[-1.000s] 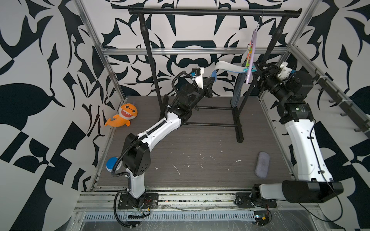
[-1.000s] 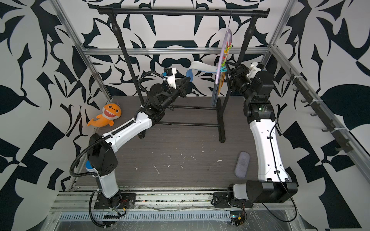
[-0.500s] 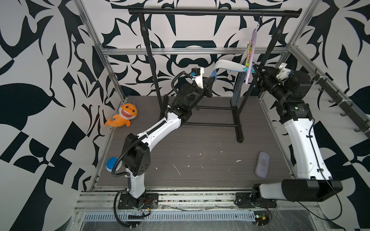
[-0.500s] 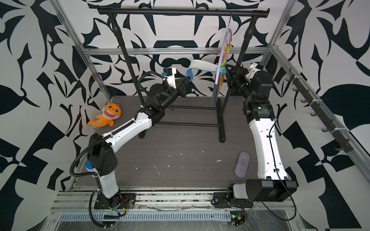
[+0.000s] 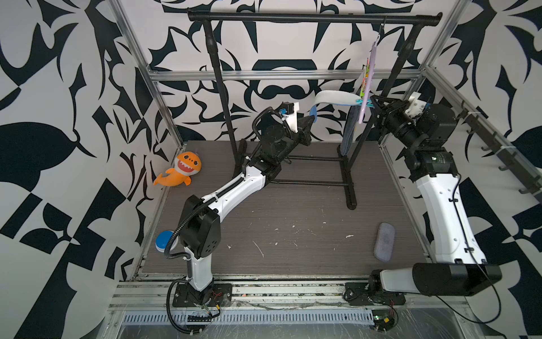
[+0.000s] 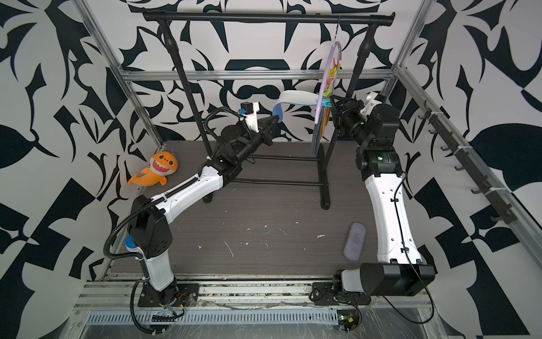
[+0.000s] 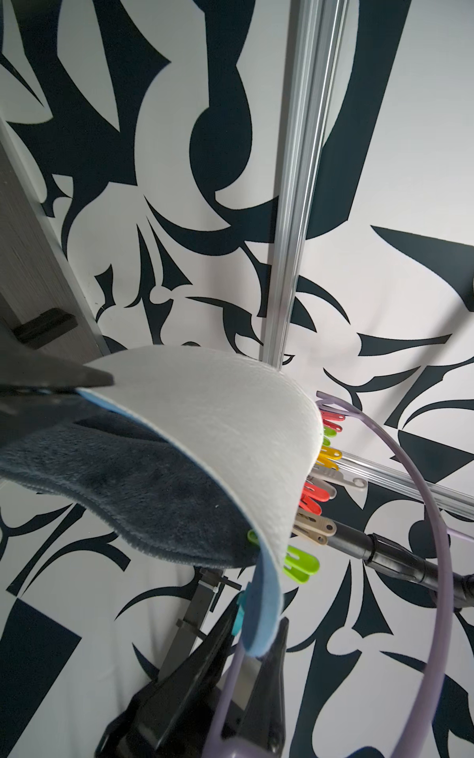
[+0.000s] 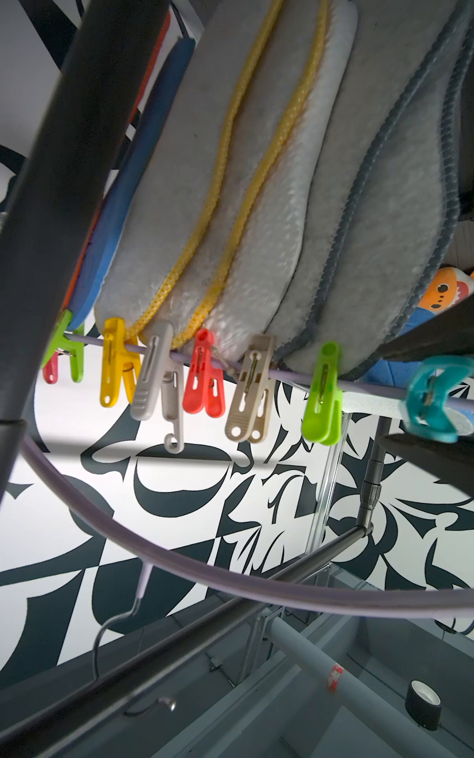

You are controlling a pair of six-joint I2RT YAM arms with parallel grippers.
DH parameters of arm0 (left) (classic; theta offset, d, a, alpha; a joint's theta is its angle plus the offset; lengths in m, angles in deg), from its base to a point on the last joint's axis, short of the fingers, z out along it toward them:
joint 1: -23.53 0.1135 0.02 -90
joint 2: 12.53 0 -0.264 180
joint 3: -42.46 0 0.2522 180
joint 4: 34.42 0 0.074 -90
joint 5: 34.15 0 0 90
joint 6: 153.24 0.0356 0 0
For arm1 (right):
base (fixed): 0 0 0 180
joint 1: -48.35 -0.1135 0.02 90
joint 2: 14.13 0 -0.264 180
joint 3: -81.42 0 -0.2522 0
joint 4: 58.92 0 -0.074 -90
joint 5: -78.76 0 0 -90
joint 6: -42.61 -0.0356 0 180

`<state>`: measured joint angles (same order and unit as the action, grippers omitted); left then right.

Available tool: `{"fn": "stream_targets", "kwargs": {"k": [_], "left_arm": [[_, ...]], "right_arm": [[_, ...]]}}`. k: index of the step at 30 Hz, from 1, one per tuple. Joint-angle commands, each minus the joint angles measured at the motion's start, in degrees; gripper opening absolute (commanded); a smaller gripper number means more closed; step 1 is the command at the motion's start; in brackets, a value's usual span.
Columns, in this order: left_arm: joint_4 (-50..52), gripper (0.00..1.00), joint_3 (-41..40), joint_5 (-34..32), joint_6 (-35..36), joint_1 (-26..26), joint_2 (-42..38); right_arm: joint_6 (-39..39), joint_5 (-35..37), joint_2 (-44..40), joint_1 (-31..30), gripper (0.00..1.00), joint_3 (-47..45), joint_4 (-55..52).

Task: Take the shoe insoles off the hanger
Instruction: Open the clamp at the hanger.

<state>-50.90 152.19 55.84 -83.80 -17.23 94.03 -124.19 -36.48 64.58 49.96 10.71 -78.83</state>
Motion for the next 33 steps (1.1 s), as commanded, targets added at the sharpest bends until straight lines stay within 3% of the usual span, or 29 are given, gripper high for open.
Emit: {"fn": "stream_targets", "kwargs": {"k": [1, 22, 33], "left_arm": [[-2.36, 0.00, -1.32, -0.48, 0.37, 0.32, -1.65], [-7.49, 0.00, -12.85, -4.26, -1.58, 0.61, -5.96], [-7.93, 0.00, -14.90, -4.65, -1.93, 0.85, -6.83]], "right_arm": [[-0.18, 0.54, -0.93, -0.11, 0.30, 0.40, 3.63], [-1.08, -0.12, -0.49, -0.58, 0.24, 0.07, 5.22], [-1.16, -0.19, -0.09, -1.14, 0.23, 0.10, 5.36]]}}
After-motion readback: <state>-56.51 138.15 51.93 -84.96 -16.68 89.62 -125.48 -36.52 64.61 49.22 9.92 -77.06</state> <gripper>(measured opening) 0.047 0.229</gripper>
